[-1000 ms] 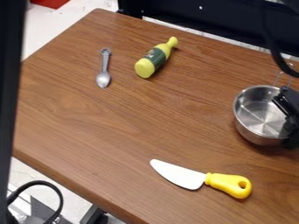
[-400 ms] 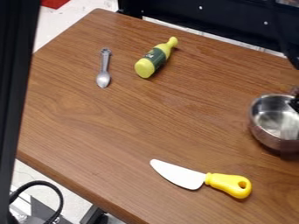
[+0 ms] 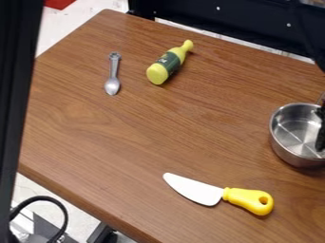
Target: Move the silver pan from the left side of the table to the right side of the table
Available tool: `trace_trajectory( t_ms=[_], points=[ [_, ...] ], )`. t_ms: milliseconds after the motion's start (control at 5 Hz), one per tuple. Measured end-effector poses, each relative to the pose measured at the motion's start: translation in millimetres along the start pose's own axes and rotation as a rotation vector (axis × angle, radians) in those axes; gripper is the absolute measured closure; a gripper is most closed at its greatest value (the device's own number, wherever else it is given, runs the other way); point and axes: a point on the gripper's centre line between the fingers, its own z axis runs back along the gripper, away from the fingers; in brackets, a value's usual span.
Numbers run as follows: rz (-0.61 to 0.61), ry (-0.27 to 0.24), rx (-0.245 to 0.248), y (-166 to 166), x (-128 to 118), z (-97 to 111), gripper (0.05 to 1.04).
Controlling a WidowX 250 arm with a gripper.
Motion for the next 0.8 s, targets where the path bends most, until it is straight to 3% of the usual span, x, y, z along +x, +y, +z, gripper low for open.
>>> trace_trajectory(
  t_ms=[200, 400, 800],
  points=[
    [0.005, 0.006, -0.023, 3, -1, 0, 0.091],
    [0.025, -0.026, -0.060, 8, -5, 6, 0.085],
    [0.112, -0.082, -0.084, 43, -10, 31, 0.085]
  ],
)
